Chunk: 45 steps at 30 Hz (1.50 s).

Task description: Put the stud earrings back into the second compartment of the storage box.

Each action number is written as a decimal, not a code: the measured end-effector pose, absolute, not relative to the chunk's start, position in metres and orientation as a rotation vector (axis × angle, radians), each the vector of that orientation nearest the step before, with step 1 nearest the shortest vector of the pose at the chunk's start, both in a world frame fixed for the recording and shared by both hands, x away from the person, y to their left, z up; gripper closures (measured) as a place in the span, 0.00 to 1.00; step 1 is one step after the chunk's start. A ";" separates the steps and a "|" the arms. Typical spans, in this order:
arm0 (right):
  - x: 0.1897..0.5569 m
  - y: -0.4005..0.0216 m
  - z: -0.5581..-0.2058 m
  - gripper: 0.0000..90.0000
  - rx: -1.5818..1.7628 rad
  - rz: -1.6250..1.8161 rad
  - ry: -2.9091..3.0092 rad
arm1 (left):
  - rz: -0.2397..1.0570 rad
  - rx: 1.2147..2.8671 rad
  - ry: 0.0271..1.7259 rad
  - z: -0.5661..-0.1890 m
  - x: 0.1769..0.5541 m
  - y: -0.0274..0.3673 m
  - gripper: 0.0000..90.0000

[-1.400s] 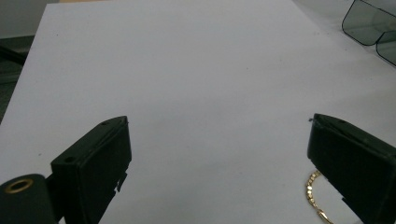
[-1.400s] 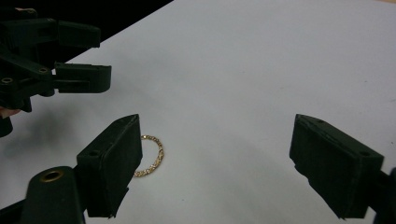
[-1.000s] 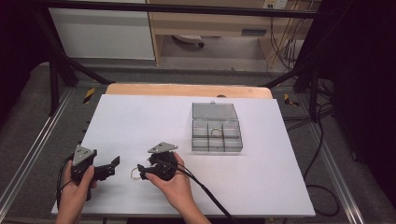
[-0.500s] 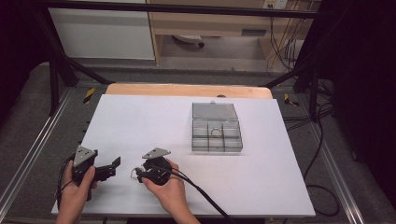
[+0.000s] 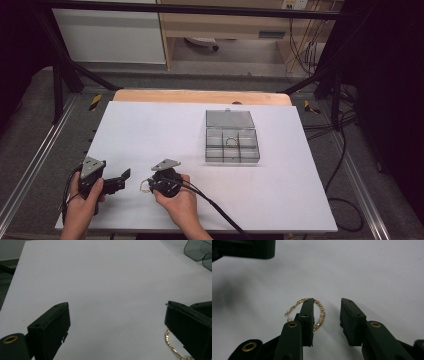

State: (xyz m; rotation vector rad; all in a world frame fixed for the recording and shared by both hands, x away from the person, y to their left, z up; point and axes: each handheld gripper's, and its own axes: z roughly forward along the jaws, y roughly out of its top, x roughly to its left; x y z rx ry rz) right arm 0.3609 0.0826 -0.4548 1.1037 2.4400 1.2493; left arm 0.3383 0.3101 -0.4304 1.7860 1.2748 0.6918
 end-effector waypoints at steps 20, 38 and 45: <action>0.355 0.079 -0.458 0.92 0.950 1.135 2.457 | 0.678 1.802 1.261 -0.431 0.339 0.308 0.08; 0.373 0.044 -0.448 0.97 0.975 1.226 2.404 | 0.675 1.802 1.258 -0.431 0.337 0.304 0.08; 0.395 0.008 -0.427 0.97 1.063 1.296 2.338 | 0.671 1.810 1.260 -0.432 0.338 0.304 0.08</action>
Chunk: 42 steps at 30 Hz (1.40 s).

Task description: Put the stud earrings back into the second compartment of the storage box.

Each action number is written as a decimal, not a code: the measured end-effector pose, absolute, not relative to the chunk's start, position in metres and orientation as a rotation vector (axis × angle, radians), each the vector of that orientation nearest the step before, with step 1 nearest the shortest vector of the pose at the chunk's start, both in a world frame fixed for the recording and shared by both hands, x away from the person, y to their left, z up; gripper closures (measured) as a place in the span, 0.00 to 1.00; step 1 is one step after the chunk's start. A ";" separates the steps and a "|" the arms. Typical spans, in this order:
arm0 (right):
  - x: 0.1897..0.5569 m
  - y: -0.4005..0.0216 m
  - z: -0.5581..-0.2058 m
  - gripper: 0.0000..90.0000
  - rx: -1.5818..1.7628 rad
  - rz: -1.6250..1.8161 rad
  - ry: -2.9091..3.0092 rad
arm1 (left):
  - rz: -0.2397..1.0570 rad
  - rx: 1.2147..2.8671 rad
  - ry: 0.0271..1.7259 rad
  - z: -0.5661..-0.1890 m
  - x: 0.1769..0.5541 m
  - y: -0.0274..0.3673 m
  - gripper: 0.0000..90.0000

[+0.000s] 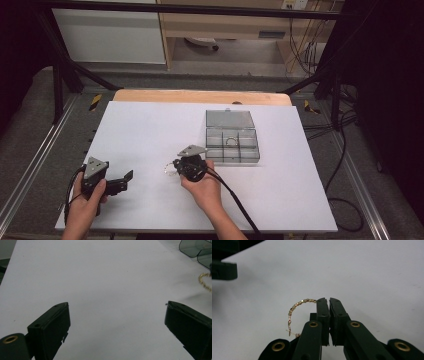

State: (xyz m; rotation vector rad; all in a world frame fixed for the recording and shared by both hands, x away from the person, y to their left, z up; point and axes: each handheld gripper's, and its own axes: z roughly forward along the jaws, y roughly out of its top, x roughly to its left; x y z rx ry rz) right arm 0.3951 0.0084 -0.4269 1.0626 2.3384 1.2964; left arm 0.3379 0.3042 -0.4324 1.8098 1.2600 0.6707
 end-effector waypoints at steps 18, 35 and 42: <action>0.439 -0.062 -0.374 0.97 1.208 1.404 2.185 | 0.658 1.818 1.243 -0.432 0.337 0.301 0.08; 0.464 -0.082 -0.350 0.97 1.189 1.327 2.125 | 0.649 1.827 1.233 -0.433 0.337 0.300 0.08; 0.472 -0.093 -0.342 0.97 1.200 1.303 2.105 | 0.648 1.828 1.225 -0.433 0.337 0.299 0.08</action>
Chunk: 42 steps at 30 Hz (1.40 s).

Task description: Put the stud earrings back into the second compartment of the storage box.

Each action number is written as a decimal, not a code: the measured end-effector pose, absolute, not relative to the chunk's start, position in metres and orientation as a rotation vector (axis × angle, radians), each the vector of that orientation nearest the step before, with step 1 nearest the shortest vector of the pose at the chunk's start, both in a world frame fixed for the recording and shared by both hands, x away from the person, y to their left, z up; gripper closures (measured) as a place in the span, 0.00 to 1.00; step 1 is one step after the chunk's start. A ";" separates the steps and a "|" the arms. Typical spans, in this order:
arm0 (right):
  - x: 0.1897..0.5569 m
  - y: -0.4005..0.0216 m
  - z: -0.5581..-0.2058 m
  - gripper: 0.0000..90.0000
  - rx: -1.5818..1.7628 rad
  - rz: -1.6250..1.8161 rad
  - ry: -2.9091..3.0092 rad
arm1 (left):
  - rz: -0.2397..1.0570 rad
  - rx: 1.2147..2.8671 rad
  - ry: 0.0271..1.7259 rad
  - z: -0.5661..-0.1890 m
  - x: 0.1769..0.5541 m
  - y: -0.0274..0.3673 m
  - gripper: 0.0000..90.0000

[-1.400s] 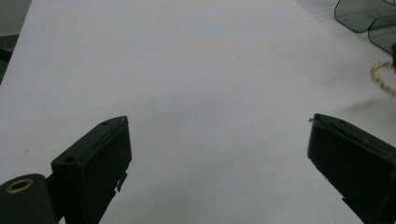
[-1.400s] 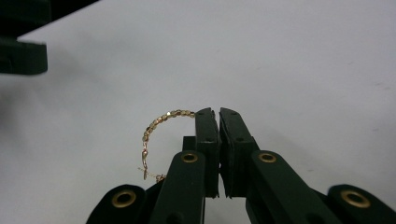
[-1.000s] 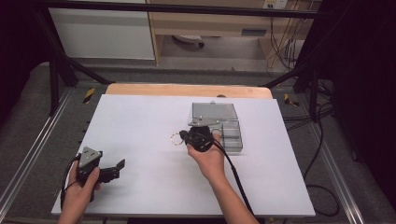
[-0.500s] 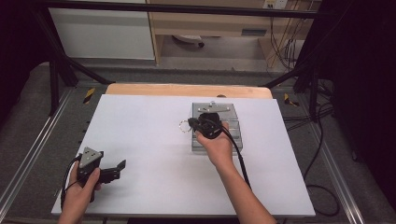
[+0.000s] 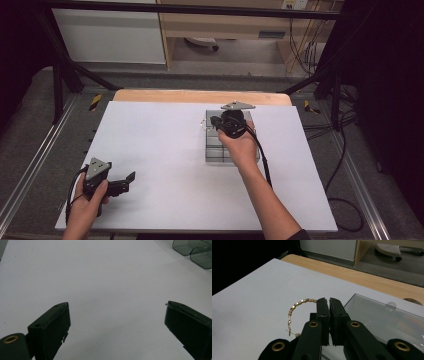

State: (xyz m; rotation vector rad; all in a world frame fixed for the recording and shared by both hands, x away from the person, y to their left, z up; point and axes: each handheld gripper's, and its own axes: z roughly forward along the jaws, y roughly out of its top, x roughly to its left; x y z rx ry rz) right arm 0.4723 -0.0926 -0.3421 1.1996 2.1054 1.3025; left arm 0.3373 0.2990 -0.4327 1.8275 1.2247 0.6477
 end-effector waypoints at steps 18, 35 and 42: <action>0.494 -0.124 -0.343 0.97 1.277 1.228 2.056 | 0.642 1.830 1.199 -0.431 0.336 0.295 0.08; 0.498 -0.142 -0.346 0.97 1.307 1.194 2.045 | 0.639 1.835 1.196 -0.431 0.335 0.295 0.08; 0.499 -0.149 -0.351 0.97 1.324 1.181 2.046 | 0.653 1.828 1.194 -0.430 0.336 0.296 0.08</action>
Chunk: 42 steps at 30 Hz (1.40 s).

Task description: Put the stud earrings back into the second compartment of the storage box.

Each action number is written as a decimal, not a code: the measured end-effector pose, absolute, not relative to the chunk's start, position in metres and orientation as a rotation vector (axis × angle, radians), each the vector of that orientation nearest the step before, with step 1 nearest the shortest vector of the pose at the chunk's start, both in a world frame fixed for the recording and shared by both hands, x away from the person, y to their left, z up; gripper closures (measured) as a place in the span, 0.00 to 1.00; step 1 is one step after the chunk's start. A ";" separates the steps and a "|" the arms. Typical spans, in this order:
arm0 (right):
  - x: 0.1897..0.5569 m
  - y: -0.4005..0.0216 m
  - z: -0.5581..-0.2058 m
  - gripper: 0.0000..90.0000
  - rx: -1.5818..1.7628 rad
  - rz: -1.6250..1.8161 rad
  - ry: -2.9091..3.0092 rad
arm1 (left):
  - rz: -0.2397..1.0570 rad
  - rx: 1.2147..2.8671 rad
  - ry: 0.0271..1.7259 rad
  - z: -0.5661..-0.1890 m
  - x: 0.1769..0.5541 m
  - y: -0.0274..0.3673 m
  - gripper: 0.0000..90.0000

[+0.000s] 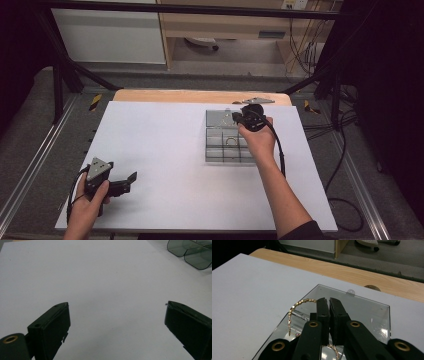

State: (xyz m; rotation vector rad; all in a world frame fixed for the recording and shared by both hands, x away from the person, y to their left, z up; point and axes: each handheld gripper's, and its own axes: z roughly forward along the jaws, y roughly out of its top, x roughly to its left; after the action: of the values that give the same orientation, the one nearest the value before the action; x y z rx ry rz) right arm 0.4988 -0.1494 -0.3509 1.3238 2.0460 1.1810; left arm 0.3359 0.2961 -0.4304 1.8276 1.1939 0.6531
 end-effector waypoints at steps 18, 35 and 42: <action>0.496 -0.167 -0.373 0.97 1.396 1.131 2.049 | 0.641 1.827 1.192 -0.430 0.336 0.296 0.08; 0.475 -0.170 -0.397 0.47 1.412 1.208 2.025 | 0.631 1.828 1.166 -0.429 0.335 0.294 0.08; 0.418 -0.199 -0.387 0.17 1.285 1.290 1.953 | 0.621 1.804 1.165 -0.427 0.330 0.294 0.08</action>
State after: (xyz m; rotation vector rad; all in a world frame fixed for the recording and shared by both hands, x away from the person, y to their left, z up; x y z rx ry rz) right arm 0.4185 -0.1987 -0.3865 1.2855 1.9530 1.2897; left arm 0.3297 0.2935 -0.4266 1.8041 1.1647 0.6212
